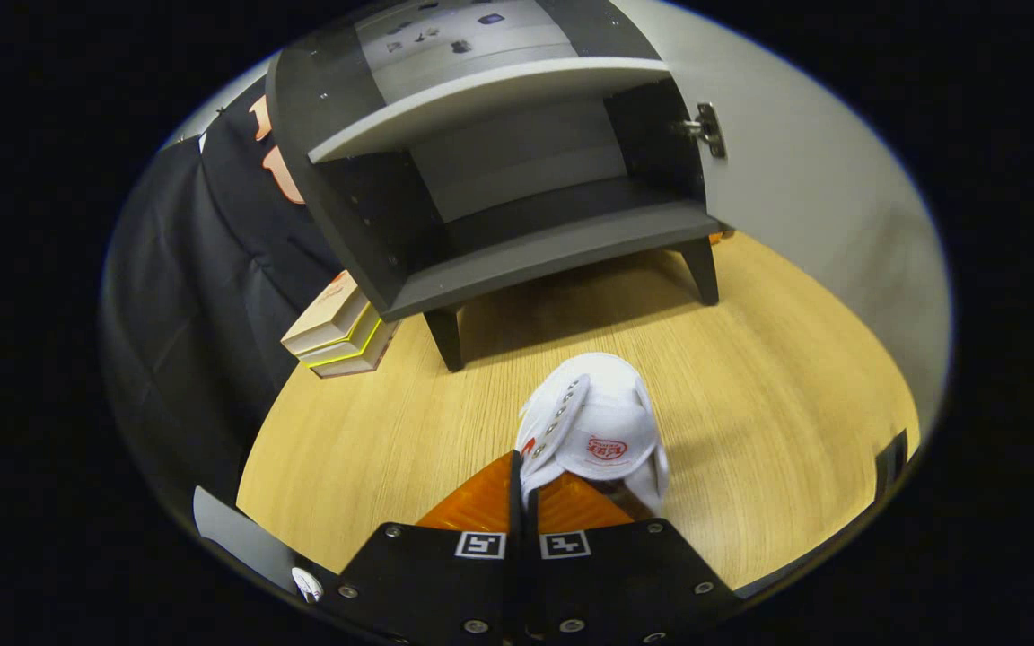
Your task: Open the shoe cabinet door, grab the shoes and put them into the shoe cabinet, then close the shoe cabinet door.
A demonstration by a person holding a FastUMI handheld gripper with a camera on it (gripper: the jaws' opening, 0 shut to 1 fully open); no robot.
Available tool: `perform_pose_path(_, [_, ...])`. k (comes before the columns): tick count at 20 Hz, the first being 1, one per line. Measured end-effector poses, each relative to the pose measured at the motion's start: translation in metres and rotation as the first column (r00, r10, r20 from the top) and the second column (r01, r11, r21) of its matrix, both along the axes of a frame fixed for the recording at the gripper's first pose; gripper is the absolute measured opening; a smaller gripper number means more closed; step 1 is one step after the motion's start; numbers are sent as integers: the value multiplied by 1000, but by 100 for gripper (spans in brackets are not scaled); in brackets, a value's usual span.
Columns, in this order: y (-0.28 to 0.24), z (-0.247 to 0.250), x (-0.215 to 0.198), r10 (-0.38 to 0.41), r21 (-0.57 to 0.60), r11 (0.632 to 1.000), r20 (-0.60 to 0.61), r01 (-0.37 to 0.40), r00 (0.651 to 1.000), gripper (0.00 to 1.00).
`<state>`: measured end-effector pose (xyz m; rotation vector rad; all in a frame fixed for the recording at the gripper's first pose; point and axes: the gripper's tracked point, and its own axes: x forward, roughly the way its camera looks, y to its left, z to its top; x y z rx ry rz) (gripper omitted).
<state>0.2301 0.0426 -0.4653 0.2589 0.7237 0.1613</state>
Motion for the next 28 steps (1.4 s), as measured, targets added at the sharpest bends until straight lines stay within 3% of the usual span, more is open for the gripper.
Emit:
perform_pose_path(11, [5,163,-4,-18,-64,997,205,31,979,0])
perform_pose_path(17, [14,225,-5,7,-108,994,278,24,960,0])
perform_pose_path(21, [9,257,20,0,-83,996,306,27,952,0])
perform_pose_path(28, [3,264,83,52,-88,996,307,-26,950,0])
